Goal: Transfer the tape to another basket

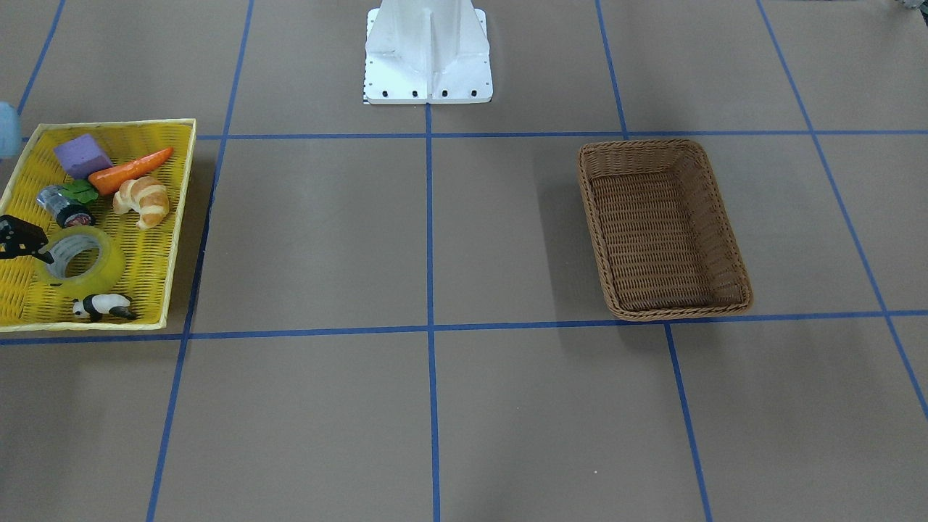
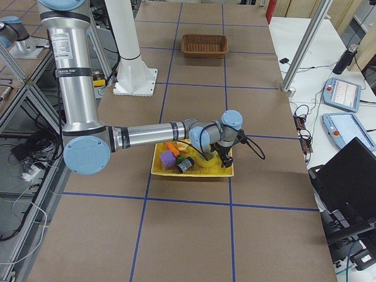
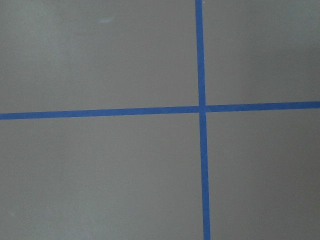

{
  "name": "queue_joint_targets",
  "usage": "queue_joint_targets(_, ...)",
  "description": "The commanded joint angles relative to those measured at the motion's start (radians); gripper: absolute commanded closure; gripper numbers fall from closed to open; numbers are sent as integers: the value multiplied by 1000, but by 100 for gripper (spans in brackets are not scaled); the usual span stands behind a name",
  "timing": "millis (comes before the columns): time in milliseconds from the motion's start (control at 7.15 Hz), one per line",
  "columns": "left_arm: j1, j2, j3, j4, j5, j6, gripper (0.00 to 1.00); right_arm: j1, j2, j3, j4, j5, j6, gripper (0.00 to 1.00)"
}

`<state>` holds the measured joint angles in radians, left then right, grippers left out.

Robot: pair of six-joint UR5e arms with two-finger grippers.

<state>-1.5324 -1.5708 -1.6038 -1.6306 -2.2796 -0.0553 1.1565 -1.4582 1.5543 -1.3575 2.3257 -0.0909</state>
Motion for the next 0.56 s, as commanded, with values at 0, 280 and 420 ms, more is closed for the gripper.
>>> queue_joint_targets(0,0,0,1,0,0,0,2,-46,12,-37,1,10,2,0)
queue_joint_targets(280,0,0,2,0,0,0,2,-49,22,-51,-3,11,11,52)
queue_joint_targets(420,0,0,4,-2,0,0,2,-49,24,-49,-5,11,19,100)
